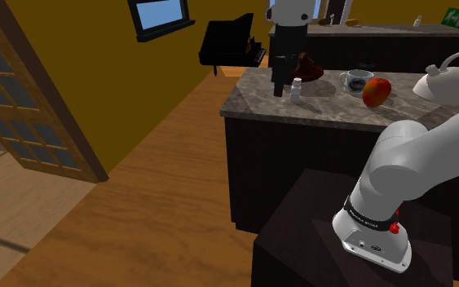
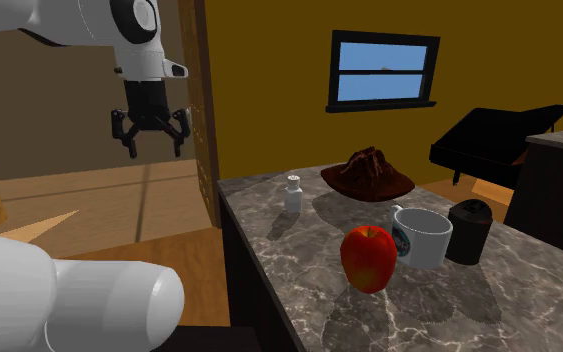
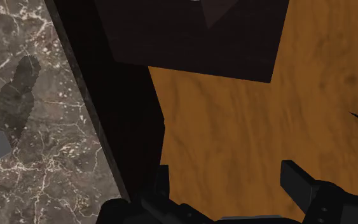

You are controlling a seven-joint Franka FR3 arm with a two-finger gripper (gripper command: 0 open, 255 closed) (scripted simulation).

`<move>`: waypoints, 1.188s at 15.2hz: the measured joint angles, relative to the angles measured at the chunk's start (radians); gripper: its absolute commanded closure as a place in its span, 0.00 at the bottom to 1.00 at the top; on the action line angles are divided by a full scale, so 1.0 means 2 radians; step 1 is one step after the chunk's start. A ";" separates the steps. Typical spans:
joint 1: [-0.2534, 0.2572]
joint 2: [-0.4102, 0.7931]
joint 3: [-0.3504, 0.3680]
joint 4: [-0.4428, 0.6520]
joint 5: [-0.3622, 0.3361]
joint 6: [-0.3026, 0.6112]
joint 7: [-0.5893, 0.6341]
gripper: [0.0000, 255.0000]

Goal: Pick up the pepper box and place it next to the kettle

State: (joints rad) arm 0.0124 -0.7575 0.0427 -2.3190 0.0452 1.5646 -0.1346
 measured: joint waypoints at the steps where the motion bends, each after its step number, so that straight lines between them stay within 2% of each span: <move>1: 0.000 0.000 0.000 0.000 0.000 0.000 0.000 0.00; 3: -0.004 -0.003 -0.014 -0.008 -0.008 0.009 -0.015 0.00; 12: -0.037 0.011 -0.117 -0.035 -0.060 0.079 -0.127 0.00; 18: -0.050 0.051 -0.190 -0.027 -0.080 0.133 -0.203 0.00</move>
State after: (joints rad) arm -0.0866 -0.6555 -0.3365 -2.3733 -0.1147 1.8311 -0.5398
